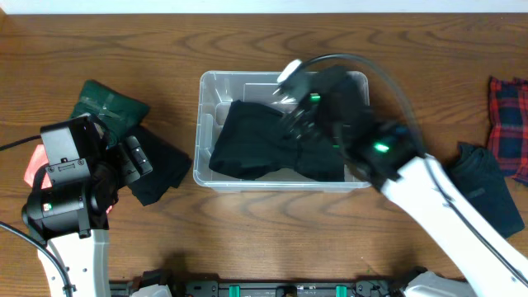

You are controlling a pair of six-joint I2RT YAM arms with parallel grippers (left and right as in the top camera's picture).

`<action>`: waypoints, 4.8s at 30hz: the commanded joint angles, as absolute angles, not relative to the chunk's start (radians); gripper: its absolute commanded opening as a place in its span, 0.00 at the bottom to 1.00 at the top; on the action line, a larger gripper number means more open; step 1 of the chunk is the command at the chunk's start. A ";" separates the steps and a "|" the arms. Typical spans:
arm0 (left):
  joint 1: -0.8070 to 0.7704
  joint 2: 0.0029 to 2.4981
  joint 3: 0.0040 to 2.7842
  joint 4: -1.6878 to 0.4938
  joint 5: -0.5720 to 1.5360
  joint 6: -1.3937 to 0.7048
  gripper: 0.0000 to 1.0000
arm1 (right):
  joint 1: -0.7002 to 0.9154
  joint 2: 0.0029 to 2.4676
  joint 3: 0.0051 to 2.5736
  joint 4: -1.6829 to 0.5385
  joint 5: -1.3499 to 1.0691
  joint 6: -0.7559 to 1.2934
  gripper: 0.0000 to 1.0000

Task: Pack container
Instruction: 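Carry the black garment into the bin and release it, then move the right gripper to the red plaid shirt and grasp it, then carry the red plaid shirt into the bin and release it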

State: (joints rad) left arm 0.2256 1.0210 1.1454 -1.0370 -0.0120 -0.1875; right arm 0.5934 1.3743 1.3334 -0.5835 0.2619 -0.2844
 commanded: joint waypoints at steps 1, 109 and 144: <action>0.230 1.018 1.168 -1.039 -0.031 -0.200 0.98 | 0.463 1.317 1.345 -0.631 0.490 0.032 0.99; 0.230 1.018 1.167 -1.035 -0.031 -0.201 0.98 | 0.632 1.516 1.353 -0.403 0.105 -0.303 0.58; 0.230 1.018 1.167 -1.036 -0.031 -0.201 0.98 | 0.478 1.446 1.362 -0.591 0.456 0.117 0.99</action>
State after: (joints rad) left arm 0.2256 1.0210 1.1454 -1.0355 -0.0154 -0.1875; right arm 0.5800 1.5478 1.3575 -0.4950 0.2459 0.0124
